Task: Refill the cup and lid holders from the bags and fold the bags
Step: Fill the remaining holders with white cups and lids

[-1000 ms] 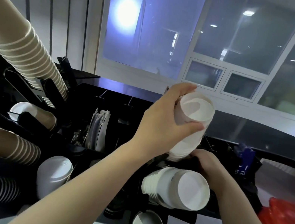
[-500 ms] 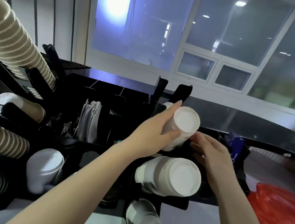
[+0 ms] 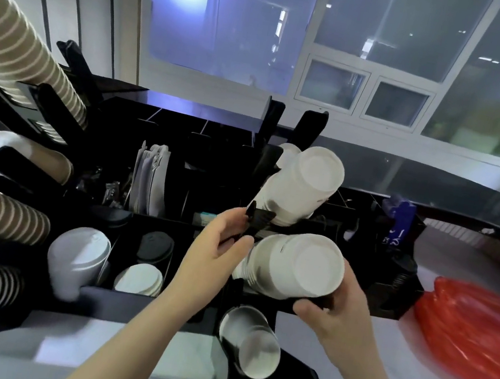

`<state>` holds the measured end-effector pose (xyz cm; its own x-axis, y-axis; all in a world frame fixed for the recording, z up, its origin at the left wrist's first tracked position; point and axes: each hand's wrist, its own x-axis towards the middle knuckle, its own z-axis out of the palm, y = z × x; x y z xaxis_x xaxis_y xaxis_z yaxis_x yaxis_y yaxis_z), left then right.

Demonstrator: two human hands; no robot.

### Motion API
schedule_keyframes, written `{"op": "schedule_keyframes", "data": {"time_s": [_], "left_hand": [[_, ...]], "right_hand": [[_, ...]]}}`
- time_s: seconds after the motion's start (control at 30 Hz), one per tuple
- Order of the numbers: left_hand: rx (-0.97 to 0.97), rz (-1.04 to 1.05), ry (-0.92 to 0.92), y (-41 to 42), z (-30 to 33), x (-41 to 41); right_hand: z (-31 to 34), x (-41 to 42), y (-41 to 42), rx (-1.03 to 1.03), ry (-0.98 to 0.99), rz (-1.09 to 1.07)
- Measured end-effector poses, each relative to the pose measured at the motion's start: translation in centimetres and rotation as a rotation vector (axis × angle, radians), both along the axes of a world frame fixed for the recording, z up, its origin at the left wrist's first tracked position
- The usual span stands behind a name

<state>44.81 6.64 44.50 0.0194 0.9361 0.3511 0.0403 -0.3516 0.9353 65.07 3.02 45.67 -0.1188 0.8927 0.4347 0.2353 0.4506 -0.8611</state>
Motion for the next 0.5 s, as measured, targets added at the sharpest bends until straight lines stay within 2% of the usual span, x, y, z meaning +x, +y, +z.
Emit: {"op": "schedule_keyframes", "data": {"time_s": [0.2,0.5], "left_hand": [[-0.110,-0.176,0.159,-0.5,-1.8,-0.5],[-0.204,-0.218,0.231,-1.0,-3.0,0.7]], "right_hand": [[-1.7,-1.2,1.3,-0.124,-0.133,-0.166],[-1.0,-1.1,2.5,-0.152,-0.175,-0.089]]}}
